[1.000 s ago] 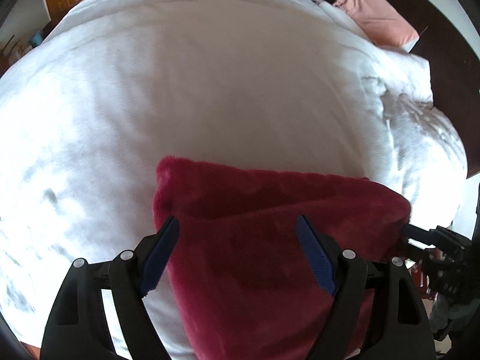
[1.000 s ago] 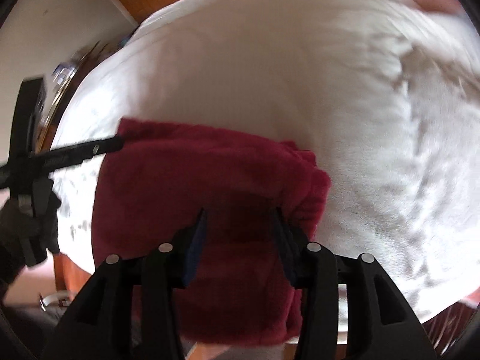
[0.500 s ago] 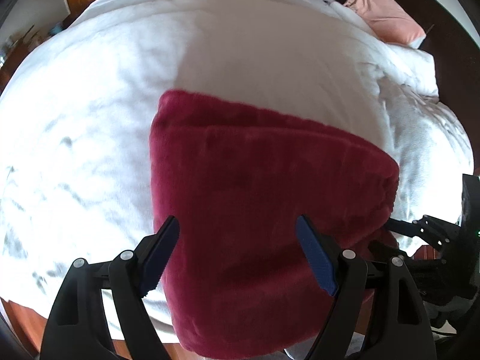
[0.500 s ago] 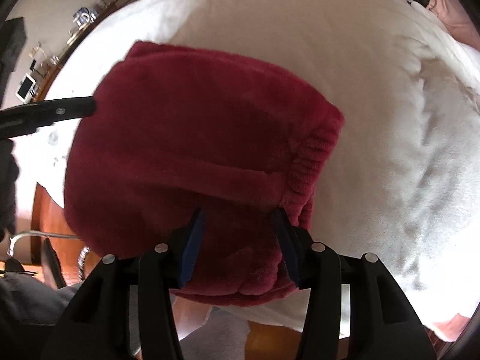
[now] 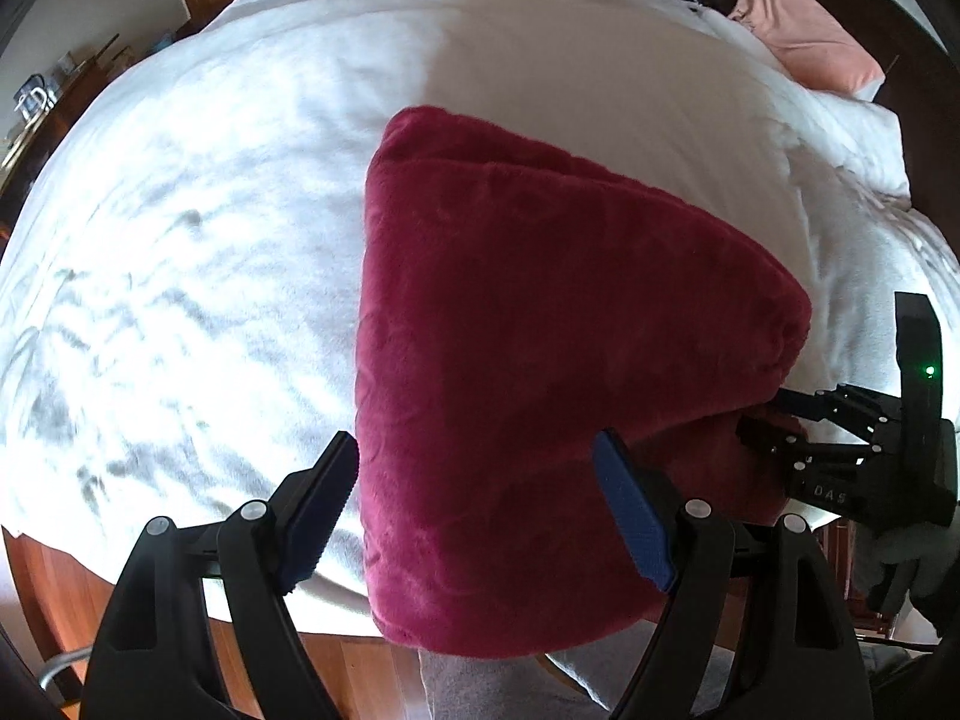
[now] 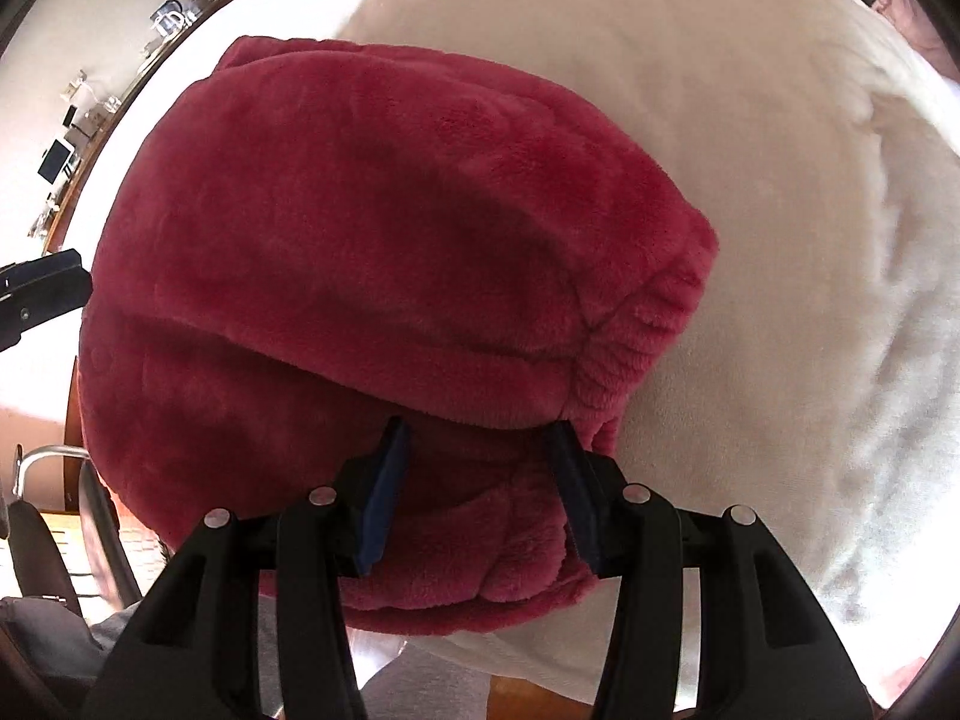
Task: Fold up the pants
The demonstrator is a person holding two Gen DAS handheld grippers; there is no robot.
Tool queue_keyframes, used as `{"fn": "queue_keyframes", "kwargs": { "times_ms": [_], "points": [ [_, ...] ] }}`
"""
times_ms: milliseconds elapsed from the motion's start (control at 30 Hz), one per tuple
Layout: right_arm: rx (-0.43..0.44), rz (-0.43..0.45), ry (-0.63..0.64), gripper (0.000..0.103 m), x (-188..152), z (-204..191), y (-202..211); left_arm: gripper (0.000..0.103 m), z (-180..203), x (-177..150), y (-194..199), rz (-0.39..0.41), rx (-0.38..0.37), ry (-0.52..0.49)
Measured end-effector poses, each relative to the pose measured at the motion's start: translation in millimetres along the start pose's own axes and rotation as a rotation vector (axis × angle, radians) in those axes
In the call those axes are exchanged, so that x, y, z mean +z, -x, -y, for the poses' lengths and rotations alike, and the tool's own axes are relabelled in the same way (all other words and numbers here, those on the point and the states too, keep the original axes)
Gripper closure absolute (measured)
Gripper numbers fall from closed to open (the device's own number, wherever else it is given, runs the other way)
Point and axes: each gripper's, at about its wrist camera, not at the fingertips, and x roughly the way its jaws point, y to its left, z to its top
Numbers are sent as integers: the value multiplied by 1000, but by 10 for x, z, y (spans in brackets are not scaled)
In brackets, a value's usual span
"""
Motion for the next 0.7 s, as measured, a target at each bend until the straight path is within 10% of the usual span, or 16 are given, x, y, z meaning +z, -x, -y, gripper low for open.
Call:
{"fn": "queue_keyframes", "kwargs": {
  "times_ms": [700],
  "points": [
    [2, 1, 11, 53, -146, -53, 68, 14, 48, -135, -403, -68, 63, 0]
  ]
}}
